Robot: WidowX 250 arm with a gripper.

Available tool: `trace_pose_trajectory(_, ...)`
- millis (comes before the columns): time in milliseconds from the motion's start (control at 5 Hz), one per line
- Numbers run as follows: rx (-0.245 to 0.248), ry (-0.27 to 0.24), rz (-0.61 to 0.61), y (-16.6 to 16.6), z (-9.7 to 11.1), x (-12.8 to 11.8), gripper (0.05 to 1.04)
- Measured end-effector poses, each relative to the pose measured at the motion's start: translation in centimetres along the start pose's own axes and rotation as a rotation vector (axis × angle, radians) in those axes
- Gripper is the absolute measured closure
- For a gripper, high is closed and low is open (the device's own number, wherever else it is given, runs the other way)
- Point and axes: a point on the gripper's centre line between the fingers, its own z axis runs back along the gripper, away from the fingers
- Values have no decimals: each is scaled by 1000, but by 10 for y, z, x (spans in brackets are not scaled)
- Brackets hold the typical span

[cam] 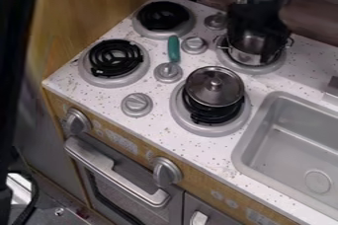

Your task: Get the pot and put it on the upper right side burner

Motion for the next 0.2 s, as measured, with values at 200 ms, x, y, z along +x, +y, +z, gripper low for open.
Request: trace_pose_trajectory(200, -46, 36, 61, -3, -3, -11, 86)
